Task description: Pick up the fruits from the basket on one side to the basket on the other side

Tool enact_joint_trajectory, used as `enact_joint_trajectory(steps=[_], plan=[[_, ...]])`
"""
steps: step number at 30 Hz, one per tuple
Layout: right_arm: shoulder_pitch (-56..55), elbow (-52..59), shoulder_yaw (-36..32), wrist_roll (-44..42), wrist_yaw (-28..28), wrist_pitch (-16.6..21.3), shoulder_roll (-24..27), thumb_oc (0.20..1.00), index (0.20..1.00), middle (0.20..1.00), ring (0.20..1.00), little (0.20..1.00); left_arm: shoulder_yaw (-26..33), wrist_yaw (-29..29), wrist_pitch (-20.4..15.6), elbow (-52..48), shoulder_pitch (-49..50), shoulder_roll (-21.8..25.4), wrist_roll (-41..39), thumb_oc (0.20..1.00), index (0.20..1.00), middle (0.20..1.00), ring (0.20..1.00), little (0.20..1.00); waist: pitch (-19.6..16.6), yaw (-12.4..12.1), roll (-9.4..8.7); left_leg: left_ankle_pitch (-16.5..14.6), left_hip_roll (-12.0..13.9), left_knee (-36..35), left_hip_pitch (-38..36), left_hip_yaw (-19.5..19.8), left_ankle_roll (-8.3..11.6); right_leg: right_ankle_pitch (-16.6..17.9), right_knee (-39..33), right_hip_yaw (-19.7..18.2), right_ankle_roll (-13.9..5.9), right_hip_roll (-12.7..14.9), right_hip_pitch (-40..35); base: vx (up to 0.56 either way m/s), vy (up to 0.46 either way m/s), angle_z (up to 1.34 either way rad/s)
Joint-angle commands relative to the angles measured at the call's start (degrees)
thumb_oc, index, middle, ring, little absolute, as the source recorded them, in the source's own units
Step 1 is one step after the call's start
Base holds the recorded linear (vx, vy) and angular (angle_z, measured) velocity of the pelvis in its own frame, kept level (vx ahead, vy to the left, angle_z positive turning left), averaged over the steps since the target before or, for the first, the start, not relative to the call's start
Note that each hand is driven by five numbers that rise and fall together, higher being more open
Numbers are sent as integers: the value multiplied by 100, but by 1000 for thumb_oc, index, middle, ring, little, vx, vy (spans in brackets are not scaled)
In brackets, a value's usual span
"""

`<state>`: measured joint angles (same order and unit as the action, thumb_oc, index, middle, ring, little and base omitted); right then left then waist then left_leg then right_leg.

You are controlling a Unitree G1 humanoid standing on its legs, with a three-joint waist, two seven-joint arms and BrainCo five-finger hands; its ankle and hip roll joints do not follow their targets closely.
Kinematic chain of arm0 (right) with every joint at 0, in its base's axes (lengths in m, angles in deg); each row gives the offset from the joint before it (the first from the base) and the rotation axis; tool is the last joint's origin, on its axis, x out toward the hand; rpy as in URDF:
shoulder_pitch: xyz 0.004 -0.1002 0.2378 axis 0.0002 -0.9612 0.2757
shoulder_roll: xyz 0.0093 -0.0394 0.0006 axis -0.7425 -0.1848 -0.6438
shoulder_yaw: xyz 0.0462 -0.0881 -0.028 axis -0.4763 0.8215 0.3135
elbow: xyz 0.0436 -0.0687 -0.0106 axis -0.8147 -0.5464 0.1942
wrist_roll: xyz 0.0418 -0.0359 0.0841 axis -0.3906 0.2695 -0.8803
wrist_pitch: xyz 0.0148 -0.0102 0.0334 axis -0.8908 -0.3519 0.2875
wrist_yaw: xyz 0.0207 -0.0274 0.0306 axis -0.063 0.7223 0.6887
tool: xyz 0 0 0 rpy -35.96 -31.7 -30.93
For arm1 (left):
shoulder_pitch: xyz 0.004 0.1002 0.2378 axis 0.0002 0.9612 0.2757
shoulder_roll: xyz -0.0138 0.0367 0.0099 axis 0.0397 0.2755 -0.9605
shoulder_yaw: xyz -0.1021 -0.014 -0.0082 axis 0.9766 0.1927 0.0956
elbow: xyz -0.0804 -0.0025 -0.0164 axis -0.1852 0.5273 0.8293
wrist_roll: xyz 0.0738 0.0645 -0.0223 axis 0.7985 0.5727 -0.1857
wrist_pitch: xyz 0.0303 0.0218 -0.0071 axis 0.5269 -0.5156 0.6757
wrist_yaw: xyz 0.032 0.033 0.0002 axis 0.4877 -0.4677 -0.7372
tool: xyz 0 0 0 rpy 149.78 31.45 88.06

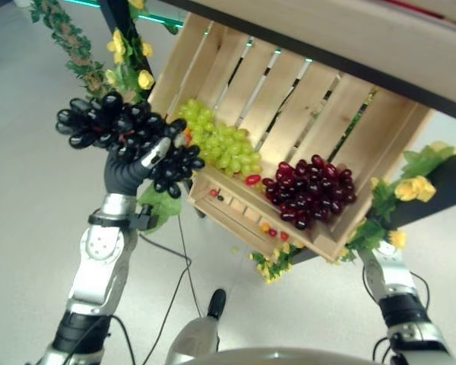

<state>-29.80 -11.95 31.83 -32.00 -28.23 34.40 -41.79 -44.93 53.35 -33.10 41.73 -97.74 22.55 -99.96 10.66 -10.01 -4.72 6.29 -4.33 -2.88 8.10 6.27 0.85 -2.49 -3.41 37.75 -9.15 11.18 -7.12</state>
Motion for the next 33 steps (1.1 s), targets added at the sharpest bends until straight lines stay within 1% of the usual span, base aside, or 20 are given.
enact_joint_trajectory(steps=[1,2,3,4,5,8,11,12,14,15,17,18,19,21,22,23,25,26,27,33], plan=[[-372,203,364,-90,189,165,122,1000,1000,1000,1000,1000,0,104,-394,-212,-532,0,91,200,200,200,200,200,-396,138,132,-566,416,60,-421,-144,400,694,-102,-82,-138,398,103,-63,68,-5],[-368,200,363,-90,190,166,121,1000,1000,1000,1000,1000,-3,107,-396,-206,-540,1,93,200,200,200,200,200,-394,134,130,-566,417,59,-421,-147,400,694,-102,-85,-138,398,105,0,0,0],[-326,172,414,-97,206,132,101,1000,1000,1000,1000,1000,-136,74,-360,-190,-675,-10,44,200,200,200,200,200,-401,199,124,-579,423,55,-447,-188,391,697,-104,-147,-140,393,120,0,0,0],[-324,173,411,-96,205,131,101,1000,1000,1000,1000,1000,-138,73,-362,-184,-681,-9,43,200,200,200,200,200,-398,193,123,-579,424,54,-449,-192,391,697,-104,-151,-139,393,121,31,19,-9],[-301,152,477,-97,212,117,93,1000,1000,1000,1000,1000,-279,66,-315,-102,-820,-23,80,200,200,200,200,200,-404,251,121,-590,425,46,-481,-238,383,695,-106,-209,-136,382,132,17,12,-13],[-267,156,529,-100,229,88,79,1000,1000,1000,1000,1000,-445,32,-260,5,-915,-53,42,200,200,200,200,200,-405,307,124,-608,423,37,-526,-309,366,703,-109,-275,-141,377,148,25,16,-12],[-251,159,573,-106,248,69,59,1000,1000,1000,1000,1000,-505,12,-234,79,-955,-90,2,200,200,200,200,200,-409,349,126,-617,431,24,-560,-370,357,712,-116,-330,-147,379,162,19,20,-10],[-246,163,614,-111,271,52,38,1000,1000,1000,1000,1000,-580,28,-187,242,-983,-138,-24,200,200,200,200,200,-423,409,129,-624,430,14,-593,-431,348,711,-117,-384,-145,368,171,16,13,-14],[-258,180,631,-114,279,46,29,1000,1000,1000,1000,1000,-611,44,-164,349,-1000,-160,-18,200,200,200,200,200,-432,438,128,-628,435,10,-606,-459,346,708,-117,-414,-144,364,175,24,20,-14],[-287,202,661,-90,287,36,31,1000,1000,1000,1000,1000,-658,108,-123,606,-1043,-181,25,200,200,200,200,200,-455,524,130,-637,442,-5,-644,-521,338,714,-115,-460,-146,359,188,26,21,-8],[-284,213,674,-85,298,31,33,1000,1000,1000,1000,1000,-674,136,-108,723,-1087,-176,49,200,200,200,200,200,-464,562,135,-640,444,-13,-665,-551,338,713,-116,-507,-145,348,201,30,25,-15],[-284,251,695,-25,313,19,47,1000,1000,1000,1000,1000,-695,197,-90,1008,-1158,-174,124,200,200,200,200,200,-482,651,141,-648,451,-37,-712,-639,338,720,-116,-579,-153,338,219,30,26,-24],[-284,253,694,-24,312,18,47,1000,1000,1000,1000,1000,-697,197,-96,1017,-1164,-175,124,200,200,200,200,200,-479,645,141,-647,452,-40,-716,-645,338,721,-116,-585,-153,337,220,27,31,-23],[-245,302,712,-3,310,16,38,1000,1000,1000,1000,1000,-665,271,-73,1242,-1174,-161,167,200,200,200,200,200,-503,784,146,-655,441,-33,-729,-753,298,772,-121,-712,-168,353,295,11,51,-22],[-225,319,752,-1,323,6,3,1000,1000,1000,1000,1000,-623,306,-64,1412,-1123,-155,205,200,200,200,200,200,-515,851,155,-713,449,-31,-812,-923,258,798,-101,-907,-175,340,363,21,73,-46],[-211,314,764,6,329,4,-7,1000,1000,1000,1000,1000,-599,335,-47,1503,-1100,-122,282,200,200,200,200,200,-518,907,167,-738,448,-23,-851,-1001,241,814,-98,-986,-180,334,390,38,62,-55],[-225,345,799,12,360,-13,-40,1000,1000,1000,1000,1000,-555,398,-46,1615,-1065,-79,444,200,200,200,200,200,-530,968,180,-787,455,-27,-943,-1186,213,834,-99,-1159,-194,320,435,26,44,-70],[-226,345,798,12,360,-13,-40,1000,1000,1000,1000,1000,-556,398,-46,1615,-1065,-80,444,200,200,200,200,200,-529,961,179,-787,456,-28,-947,-1193,213,835,-99,-1166,-193,319,436,33,50,-78],[-258,359,819,7,399,-20,-66,1000,1000,1000,1000,1000,-540,409,-34,1684,-1011,-93,467,200,200,200,200,200,-552,1049,191,-825,446,-14,-1008,-1306,190,856,-93,-1268,-202,304,469,30,34,-53],[-434,402,833,10,476,-53,-118,1000,1000,1000,1000,1000,-471,519,-6,1882,-927,-168,570,200,200,200,200,200,-599,1265,203,-935,443,38,-1170,-1640,140,889,-59,-1593,-213,234,575,25,23,-41]])
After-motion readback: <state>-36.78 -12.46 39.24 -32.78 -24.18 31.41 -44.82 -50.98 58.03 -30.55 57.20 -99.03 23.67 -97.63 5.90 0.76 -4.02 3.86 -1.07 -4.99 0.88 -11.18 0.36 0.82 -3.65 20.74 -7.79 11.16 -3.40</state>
